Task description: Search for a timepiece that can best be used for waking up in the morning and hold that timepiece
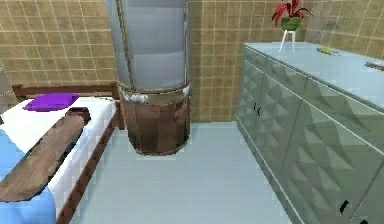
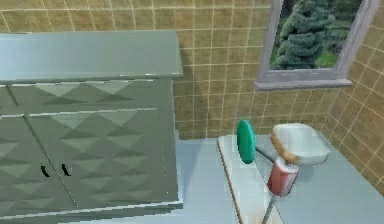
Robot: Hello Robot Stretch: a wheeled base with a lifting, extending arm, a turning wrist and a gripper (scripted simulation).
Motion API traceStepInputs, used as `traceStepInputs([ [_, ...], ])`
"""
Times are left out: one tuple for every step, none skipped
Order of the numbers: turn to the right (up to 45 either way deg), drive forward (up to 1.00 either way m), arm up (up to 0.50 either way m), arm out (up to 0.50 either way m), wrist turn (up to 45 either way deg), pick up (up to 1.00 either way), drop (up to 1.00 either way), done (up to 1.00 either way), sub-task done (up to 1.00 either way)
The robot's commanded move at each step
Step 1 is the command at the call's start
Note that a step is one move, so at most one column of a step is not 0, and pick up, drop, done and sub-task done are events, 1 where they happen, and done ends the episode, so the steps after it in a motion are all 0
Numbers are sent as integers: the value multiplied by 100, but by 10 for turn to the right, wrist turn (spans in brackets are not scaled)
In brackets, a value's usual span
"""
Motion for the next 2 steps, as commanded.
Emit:
traceStepInputs([
  [0, 10, 0, 0, 0, 0, 0, 0, 0],
  [-150, 0, 0, 0, 0, 0, 0, 0, 0],
])
